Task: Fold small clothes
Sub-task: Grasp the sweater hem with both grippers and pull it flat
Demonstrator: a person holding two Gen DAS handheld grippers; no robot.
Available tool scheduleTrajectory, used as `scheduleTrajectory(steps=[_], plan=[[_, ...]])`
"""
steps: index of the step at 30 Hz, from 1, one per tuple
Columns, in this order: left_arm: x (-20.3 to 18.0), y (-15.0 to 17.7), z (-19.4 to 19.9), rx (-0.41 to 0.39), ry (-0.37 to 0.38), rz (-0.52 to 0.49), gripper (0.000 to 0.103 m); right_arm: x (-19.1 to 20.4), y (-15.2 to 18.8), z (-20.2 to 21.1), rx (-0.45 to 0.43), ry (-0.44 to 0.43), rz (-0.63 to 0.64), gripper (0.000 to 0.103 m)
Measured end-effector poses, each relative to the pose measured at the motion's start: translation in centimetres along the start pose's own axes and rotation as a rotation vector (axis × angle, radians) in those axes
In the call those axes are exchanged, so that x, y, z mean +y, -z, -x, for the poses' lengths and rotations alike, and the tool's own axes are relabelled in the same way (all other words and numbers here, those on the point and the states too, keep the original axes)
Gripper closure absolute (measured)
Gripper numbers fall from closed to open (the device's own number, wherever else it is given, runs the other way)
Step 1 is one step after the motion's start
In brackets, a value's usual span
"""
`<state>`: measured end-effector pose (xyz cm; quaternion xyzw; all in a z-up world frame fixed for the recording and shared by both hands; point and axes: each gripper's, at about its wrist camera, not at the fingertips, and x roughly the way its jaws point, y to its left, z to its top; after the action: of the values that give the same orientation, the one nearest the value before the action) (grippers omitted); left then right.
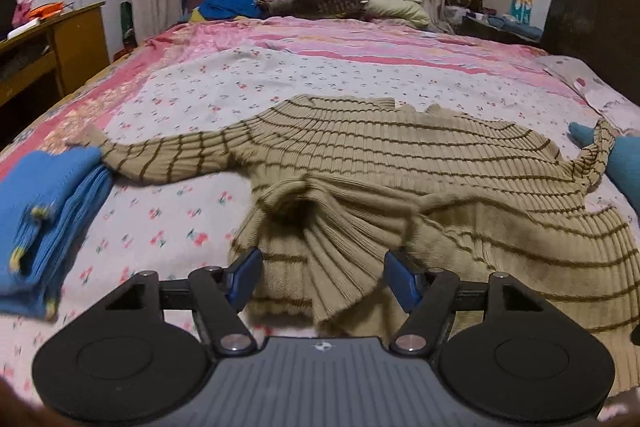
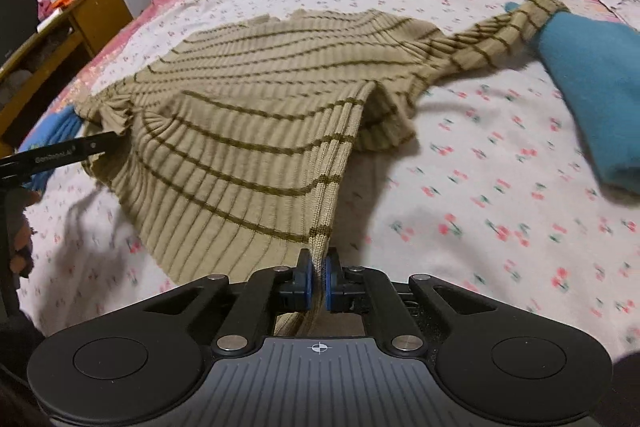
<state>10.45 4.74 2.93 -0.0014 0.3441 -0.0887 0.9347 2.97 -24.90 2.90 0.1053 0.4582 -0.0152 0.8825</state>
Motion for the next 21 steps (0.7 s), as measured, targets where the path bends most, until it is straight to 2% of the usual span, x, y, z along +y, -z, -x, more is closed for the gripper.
scheduleTrajectory(steps=[4,9,13,21], plan=[[0.6,0.7,2.3,-0.002,0.005,0.034,0.031,-1.6,1.0,1.0,0.029,0.040,-0.008,0.098],[0.9,1.5,4.5,0.004,0.018,0.031,0.031,-3.3,1.3,1.9,0.019,0.084,-0.024,0.098],[0.8,3.5,5.1,0.083,0.075,0.097,0.031,-3.3,1.5,1.6,0.016,0.075,-0.017,0.098],[-0.9,4.8,6.6,0.107,0.139,0.153,0.030,-3.3,2.1,1.8,0.011,0.065,-0.025,0.098]])
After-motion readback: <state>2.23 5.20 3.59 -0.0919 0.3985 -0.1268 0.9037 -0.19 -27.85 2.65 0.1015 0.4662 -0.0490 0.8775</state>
